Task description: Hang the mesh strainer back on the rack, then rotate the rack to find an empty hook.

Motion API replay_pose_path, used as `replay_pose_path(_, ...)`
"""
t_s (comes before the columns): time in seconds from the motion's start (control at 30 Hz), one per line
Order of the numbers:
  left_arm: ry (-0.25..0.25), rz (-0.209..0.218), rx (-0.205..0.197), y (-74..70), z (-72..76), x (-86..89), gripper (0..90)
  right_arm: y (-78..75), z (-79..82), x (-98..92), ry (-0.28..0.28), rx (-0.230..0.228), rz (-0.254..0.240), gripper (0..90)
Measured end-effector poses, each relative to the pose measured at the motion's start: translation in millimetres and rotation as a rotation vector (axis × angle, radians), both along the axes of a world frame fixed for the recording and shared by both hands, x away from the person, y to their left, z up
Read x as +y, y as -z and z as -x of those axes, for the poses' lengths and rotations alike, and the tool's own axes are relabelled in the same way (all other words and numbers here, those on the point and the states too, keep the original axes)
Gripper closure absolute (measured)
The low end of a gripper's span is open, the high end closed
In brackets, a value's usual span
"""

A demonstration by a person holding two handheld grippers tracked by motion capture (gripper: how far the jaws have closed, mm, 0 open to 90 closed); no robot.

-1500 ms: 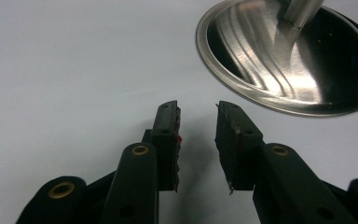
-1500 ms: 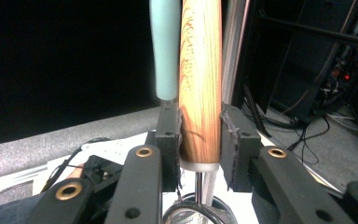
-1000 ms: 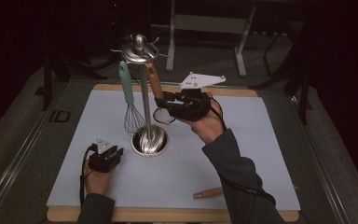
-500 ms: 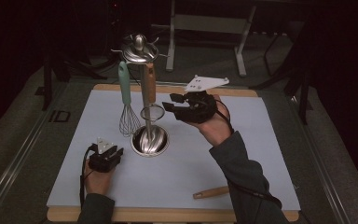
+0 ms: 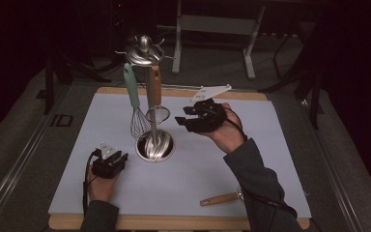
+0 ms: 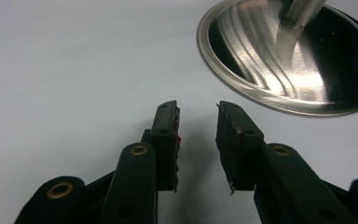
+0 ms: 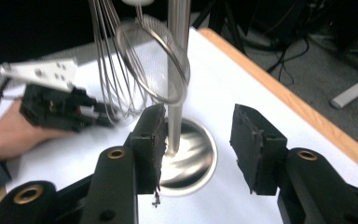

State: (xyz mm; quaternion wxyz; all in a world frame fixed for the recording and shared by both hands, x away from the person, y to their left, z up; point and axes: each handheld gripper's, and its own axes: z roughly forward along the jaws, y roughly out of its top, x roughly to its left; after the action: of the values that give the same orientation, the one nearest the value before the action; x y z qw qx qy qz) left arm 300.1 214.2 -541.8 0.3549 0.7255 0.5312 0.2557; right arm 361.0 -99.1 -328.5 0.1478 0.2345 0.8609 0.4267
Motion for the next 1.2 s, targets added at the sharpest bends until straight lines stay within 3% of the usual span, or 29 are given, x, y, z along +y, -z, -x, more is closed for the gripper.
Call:
replay_pose_path(0.07, 0.002, -0.001, 0.002, -0.1, 0.0, 0.1, 69.1, 6.0, -1.3, -1.4, 0.002, 0.009, 0.044, 55.2)
replay_pose_path(0.33, 0.001, 0.000, 0.000, 0.0, 0.0, 0.1, 69.1, 25.9, -4.3, -7.0, 0.007, 0.033, 0.136, 54.5)
replay_pose_path(0.6, 0.002, -0.001, 0.000, -0.2, 0.1, 0.5, 69.1, 37.7, -4.4, -18.5, 0.015, 0.048, 0.174, 54.2)
replay_pose_path(0.8, -0.001, 0.005, -0.013, -0.7, 1.6, 1.5, 69.1, 59.7, -5.1, -34.1, 0.045, 0.088, 0.214, 54.4)
replay_pose_path(0.93, -0.009, 0.043, -0.032, -1.6, 3.6, 4.1, 72.1, 76.1, -6.2, -50.4, 0.081, 0.126, 0.210, 54.2)
replay_pose_path(1.0, -0.028, 0.091, -0.055, -3.5, 6.6, 6.0, 76.3, 81.2, -3.8, -54.7, 0.104, 0.120, 0.236, 53.8)
replay_pose_path(1.1, -0.029, 0.102, -0.080, -7.2, 10.1, 4.9, 80.7, 85.5, 2.0, -59.2, 0.123, 0.093, 0.269, 53.3)
replay_pose_path(1.2, -0.009, 0.122, -0.118, -14.5, 14.8, 1.2, 87.6, 98.2, 11.9, -72.2, 0.147, 0.103, 0.284, 53.1)
